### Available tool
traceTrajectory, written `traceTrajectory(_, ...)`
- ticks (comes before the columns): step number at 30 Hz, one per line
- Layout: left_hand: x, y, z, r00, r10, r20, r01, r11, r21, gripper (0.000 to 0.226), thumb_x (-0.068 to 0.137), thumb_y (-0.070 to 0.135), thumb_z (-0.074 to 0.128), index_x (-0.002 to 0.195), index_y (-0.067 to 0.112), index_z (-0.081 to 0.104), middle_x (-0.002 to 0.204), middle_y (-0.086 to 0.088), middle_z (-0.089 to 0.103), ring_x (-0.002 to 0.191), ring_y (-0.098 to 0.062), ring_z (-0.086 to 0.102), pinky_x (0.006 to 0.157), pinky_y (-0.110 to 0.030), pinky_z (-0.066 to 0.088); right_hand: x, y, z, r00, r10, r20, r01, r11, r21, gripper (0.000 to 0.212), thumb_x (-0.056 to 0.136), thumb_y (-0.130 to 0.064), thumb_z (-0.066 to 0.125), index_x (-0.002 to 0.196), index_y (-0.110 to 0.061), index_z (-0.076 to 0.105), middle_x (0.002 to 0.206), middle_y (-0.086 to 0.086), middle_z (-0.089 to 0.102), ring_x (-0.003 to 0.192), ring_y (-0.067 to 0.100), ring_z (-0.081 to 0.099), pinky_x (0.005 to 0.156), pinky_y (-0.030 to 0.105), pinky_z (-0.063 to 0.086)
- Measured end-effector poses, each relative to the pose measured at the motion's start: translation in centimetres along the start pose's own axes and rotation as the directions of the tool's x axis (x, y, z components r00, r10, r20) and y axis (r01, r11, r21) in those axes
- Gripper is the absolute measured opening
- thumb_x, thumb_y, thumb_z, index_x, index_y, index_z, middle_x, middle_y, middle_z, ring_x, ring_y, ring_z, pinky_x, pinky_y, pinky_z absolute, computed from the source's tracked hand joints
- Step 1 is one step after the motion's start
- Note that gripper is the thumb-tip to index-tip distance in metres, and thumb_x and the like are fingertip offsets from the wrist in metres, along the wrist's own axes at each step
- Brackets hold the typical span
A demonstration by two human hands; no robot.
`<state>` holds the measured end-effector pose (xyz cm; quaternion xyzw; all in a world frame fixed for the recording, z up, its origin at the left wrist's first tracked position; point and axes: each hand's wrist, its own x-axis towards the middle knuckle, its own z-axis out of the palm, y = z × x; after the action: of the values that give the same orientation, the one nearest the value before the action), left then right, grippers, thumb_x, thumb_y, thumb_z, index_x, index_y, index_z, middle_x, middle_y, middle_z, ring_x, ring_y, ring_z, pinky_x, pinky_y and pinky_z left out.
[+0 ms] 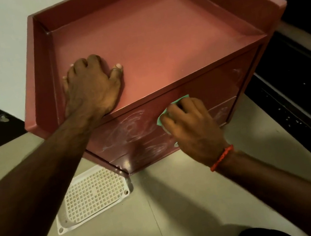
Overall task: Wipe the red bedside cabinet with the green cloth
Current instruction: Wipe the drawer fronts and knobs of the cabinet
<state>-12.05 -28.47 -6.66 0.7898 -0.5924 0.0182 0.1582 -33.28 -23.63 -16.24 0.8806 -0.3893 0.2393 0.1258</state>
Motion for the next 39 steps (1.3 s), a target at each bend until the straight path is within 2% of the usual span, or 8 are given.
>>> traceTrajectory(8, 0.0, -0.2, -0.3, 0.999, 0.036, 0.000, -0.036, 0.999, -0.006, 0.068, 0.098, 0.064, 0.040, 0.136, 0.012, 0.057, 0.138, -0.023, 0.058, 0.127, -0.043, 0.053, 0.110, -0.062, 0.042, -1.5, 1.8, 1.9, 0.945, -0.321, 0.064, 0.327, 0.932, -0.153, 0.025, 0.097, -0.009, 0.045, 0.098, -0.002, 0.068, 0.098, 0.009, 0.060, 0.114, 0.045, 0.052, 0.101, 0.053, 0.032)
traceTrajectory(13, 0.0, -0.3, -0.2, 0.999, 0.046, -0.006, -0.046, 0.999, 0.001, 0.066, 0.100, 0.062, 0.043, 0.140, 0.011, 0.056, 0.141, -0.022, 0.058, 0.128, -0.042, 0.054, 0.109, -0.059, 0.042, -2.2, 0.0, 3.7, 0.982, 0.144, -0.123, -0.068, 0.875, 0.480, 0.039, 0.084, -0.007, 0.041, 0.097, -0.015, 0.077, 0.109, -0.002, 0.070, 0.117, 0.024, 0.048, 0.103, 0.040, 0.035)
traceTrajectory(16, 0.0, -0.3, -0.1, 0.998, 0.056, -0.009, -0.056, 0.998, 0.004, 0.064, 0.102, 0.060, 0.044, 0.142, 0.010, 0.055, 0.143, -0.020, 0.057, 0.130, -0.040, 0.054, 0.110, -0.056, 0.042, -0.9, -5.0, 3.8, 0.684, 0.728, -0.047, -0.365, 0.398, 0.842, 0.056, 0.070, 0.016, 0.044, 0.097, -0.019, 0.077, 0.109, -0.008, 0.068, 0.115, 0.020, 0.049, 0.095, 0.035, 0.044)
traceTrajectory(20, 0.1, -0.3, -0.2, 0.999, 0.050, -0.006, -0.050, 0.999, 0.004, 0.065, 0.101, 0.061, 0.044, 0.143, 0.012, 0.055, 0.144, -0.020, 0.057, 0.130, -0.041, 0.054, 0.110, -0.057, 0.043, 3.1, -6.5, 2.9, 0.025, 0.814, 0.580, 0.155, -0.576, 0.802, 0.047, 0.088, 0.018, 0.044, 0.097, -0.017, 0.074, 0.104, -0.002, 0.072, 0.096, 0.020, 0.069, 0.071, 0.030, 0.056)
traceTrajectory(27, 0.0, 0.0, -0.3, 0.999, 0.041, 0.001, -0.041, 0.999, 0.014, 0.063, 0.102, 0.058, 0.047, 0.143, 0.011, 0.055, 0.144, -0.022, 0.057, 0.130, -0.043, 0.053, 0.109, -0.059, 0.042, 0.5, -7.5, 3.0, 0.259, 0.231, 0.938, 0.288, -0.945, 0.154, 0.028, 0.098, 0.002, 0.043, 0.101, -0.007, 0.069, 0.097, 0.013, 0.070, 0.072, 0.032, 0.072, 0.061, 0.036, 0.061)
traceTrajectory(34, -0.2, -0.1, -0.6, 0.999, 0.037, 0.000, -0.037, 0.999, 0.012, 0.064, 0.100, 0.061, 0.044, 0.140, 0.012, 0.056, 0.141, -0.020, 0.059, 0.130, -0.042, 0.053, 0.110, -0.060, 0.042, -0.9, -5.7, 3.2, -0.075, 0.872, 0.484, 0.035, -0.483, 0.875, 0.035, 0.097, 0.003, 0.050, 0.120, -0.018, 0.066, 0.129, 0.008, 0.064, 0.119, 0.030, 0.061, 0.108, 0.051, 0.044)
traceTrajectory(37, -0.1, -0.2, -0.5, 0.999, 0.033, 0.002, -0.033, 0.999, 0.009, 0.065, 0.101, 0.062, 0.044, 0.142, 0.013, 0.055, 0.144, -0.019, 0.057, 0.133, -0.042, 0.052, 0.112, -0.060, 0.040, -2.0, -4.5, 2.5, 0.385, 0.922, -0.040, -0.528, 0.255, 0.810, 0.052, 0.080, 0.001, 0.056, 0.118, -0.033, 0.064, 0.130, -0.016, 0.055, 0.131, 0.016, 0.049, 0.110, 0.043, 0.036)
traceTrajectory(39, -0.2, -0.3, -0.4, 1.000, 0.023, -0.005, -0.023, 1.000, 0.005, 0.064, 0.100, 0.062, 0.044, 0.142, 0.015, 0.055, 0.146, -0.018, 0.056, 0.134, -0.041, 0.051, 0.113, -0.059, 0.039, -2.2, -3.5, 2.7, 0.674, 0.724, -0.151, -0.529, 0.614, 0.586, 0.043, 0.079, -0.003, 0.060, 0.117, -0.023, 0.066, 0.127, -0.008, 0.061, 0.129, 0.016, 0.047, 0.108, 0.047, 0.032)
